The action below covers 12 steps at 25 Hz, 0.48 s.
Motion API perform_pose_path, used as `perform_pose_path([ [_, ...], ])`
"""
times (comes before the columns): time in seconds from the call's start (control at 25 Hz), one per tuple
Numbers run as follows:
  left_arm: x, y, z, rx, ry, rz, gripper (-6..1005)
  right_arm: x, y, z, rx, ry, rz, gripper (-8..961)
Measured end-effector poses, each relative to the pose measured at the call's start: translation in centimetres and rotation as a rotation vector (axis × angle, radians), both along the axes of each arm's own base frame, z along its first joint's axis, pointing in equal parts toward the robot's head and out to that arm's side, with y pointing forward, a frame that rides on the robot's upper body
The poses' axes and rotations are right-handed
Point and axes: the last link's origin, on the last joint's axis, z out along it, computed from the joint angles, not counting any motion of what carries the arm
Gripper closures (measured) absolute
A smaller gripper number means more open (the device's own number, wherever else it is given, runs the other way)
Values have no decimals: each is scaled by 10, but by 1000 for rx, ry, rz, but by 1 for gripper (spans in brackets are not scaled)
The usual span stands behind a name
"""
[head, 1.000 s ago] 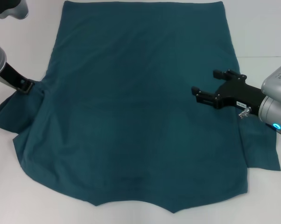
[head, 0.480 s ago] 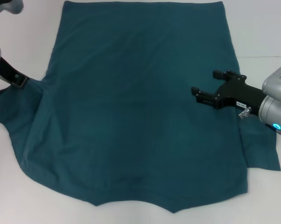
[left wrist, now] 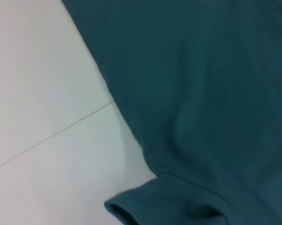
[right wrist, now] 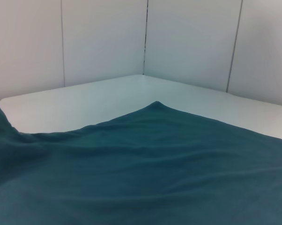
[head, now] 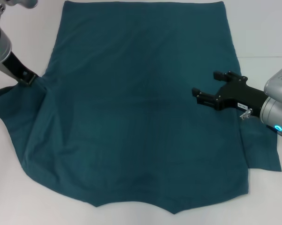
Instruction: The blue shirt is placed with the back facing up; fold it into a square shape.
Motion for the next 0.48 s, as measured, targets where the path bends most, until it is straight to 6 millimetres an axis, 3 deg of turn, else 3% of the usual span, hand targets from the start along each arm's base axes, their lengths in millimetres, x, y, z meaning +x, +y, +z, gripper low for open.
perform_pose_path([
  [0.48,37,-1,-23,-66,56,18,985,3,-10,0,-14,30,17,66],
])
